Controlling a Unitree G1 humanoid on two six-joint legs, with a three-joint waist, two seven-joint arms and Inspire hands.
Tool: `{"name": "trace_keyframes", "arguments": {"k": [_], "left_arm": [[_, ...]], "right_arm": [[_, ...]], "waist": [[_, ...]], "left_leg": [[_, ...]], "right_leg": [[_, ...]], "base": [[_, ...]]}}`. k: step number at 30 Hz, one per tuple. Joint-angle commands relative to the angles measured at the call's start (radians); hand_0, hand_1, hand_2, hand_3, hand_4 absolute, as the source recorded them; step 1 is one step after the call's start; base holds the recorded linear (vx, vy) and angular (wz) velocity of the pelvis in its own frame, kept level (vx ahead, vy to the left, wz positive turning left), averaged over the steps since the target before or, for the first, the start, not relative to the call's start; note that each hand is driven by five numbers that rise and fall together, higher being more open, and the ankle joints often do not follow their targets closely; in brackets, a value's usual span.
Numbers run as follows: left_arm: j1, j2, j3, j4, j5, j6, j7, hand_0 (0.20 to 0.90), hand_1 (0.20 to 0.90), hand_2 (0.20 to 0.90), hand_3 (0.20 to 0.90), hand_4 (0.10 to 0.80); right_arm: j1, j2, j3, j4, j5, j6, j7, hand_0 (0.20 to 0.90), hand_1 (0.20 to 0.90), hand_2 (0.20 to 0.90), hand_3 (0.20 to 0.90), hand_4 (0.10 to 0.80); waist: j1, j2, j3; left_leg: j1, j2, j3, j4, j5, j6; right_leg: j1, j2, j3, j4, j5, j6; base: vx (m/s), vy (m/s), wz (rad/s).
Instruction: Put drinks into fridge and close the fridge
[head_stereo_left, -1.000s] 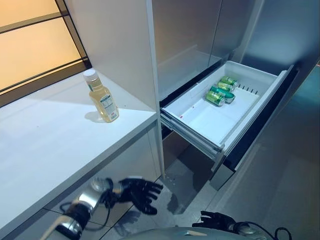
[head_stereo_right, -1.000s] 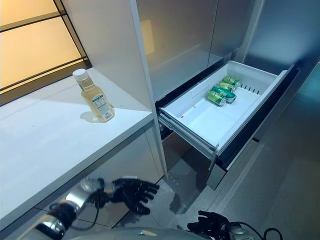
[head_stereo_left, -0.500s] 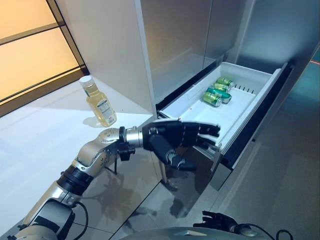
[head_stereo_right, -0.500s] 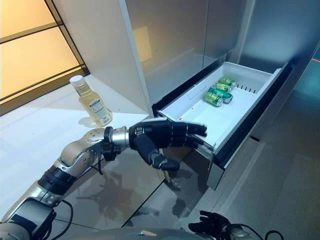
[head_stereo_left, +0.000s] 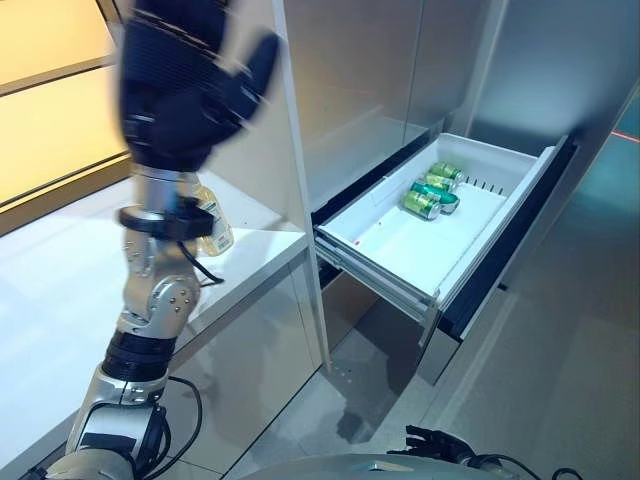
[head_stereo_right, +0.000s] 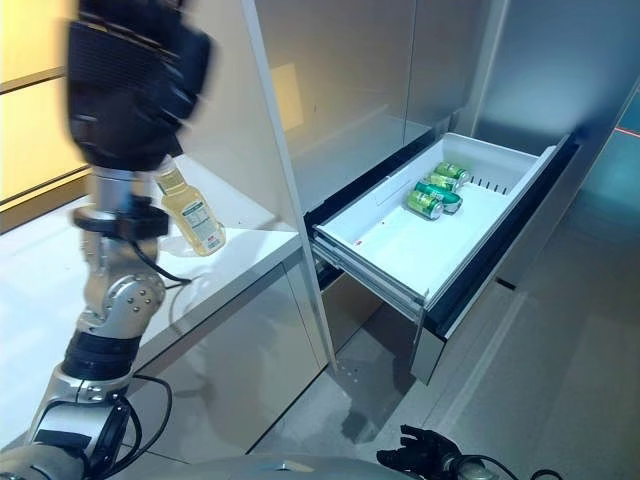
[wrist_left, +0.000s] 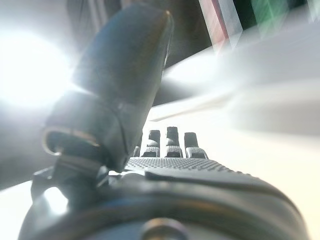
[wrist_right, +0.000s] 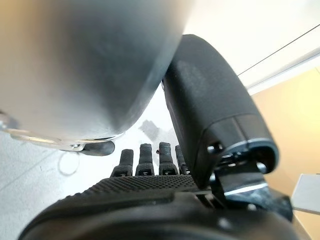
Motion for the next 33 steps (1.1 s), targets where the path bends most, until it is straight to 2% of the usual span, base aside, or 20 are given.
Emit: {"name": "trace_keyframes", "arguments": {"k": [1,7,10,16,21,33], "left_arm": [[-0.108,0.058,0.067,0.004,0.223,-0.118,0.168,0.9,0.9,0.9,0.9,0.8],[-0.106,0.088,0.059,0.039,0.303,-0.041,0.34,0.9,0.9,0.9,0.9,0.8],[-0.096,0.09,0.055,0.059,0.298,0.0,0.379,0.9,0.9,0.9,0.9,0.8],[-0.068,0.086,0.038,0.097,0.247,0.077,0.349,0.9,0.9,0.9,0.9,0.8],[-0.016,0.065,0.013,0.146,0.274,0.143,0.332,0.9,0.9,0.9,0.9,0.8],[0.086,0.011,-0.029,0.239,0.246,0.246,0.207,0.9,0.9,0.9,0.9,0.8]], "right_arm": [[0.009,0.027,0.078,0.067,-0.026,-0.032,0.011,0.9,0.9,0.9,0.9,0.8],[-0.001,0.026,0.092,0.055,-0.034,-0.017,0.012,0.9,0.9,0.9,0.9,0.8],[-0.005,0.024,0.098,0.038,-0.036,-0.002,0.014,0.9,0.9,0.9,0.9,0.8],[-0.009,0.019,0.101,0.016,-0.043,0.023,0.018,0.9,0.9,0.9,0.9,0.8],[-0.016,0.015,0.099,0.001,-0.05,0.042,0.026,0.9,0.9,0.9,0.9,0.8],[-0.026,0.006,0.073,-0.014,-0.066,0.069,0.041,0.9,0.9,0.9,0.9,0.8]], "waist": [[0.024,-0.027,-0.025],[0.037,-0.03,-0.025],[0.042,-0.032,-0.021],[0.05,-0.032,-0.011],[0.06,-0.031,-0.001],[0.071,-0.029,0.011]], "left_leg": [[0.008,-0.029,-0.007,0.009,-0.115,0.035],[0.001,-0.026,-0.012,0.009,-0.113,0.032],[-0.001,-0.026,-0.016,0.009,-0.11,0.031],[-0.006,-0.026,-0.022,0.009,-0.106,0.028],[-0.007,-0.029,-0.029,0.012,-0.104,0.027],[-0.004,-0.029,-0.032,0.009,-0.101,0.025]], "right_leg": [[-0.029,-0.002,-0.028,0.085,-0.089,0.049],[-0.034,-0.003,-0.04,0.095,-0.099,0.045],[-0.035,-0.004,-0.046,0.101,-0.102,0.043],[-0.036,-0.006,-0.053,0.107,-0.104,0.043],[-0.034,-0.008,-0.062,0.11,-0.106,0.044],[-0.027,-0.008,-0.068,0.105,-0.101,0.049]], "base": [[0.01,0.02,0.06],[0.004,0.017,0.06],[0.002,0.006,0.04],[-0.002,0.003,0.03],[-0.004,0.006,0.08],[0.001,0.002,0.02]]}}
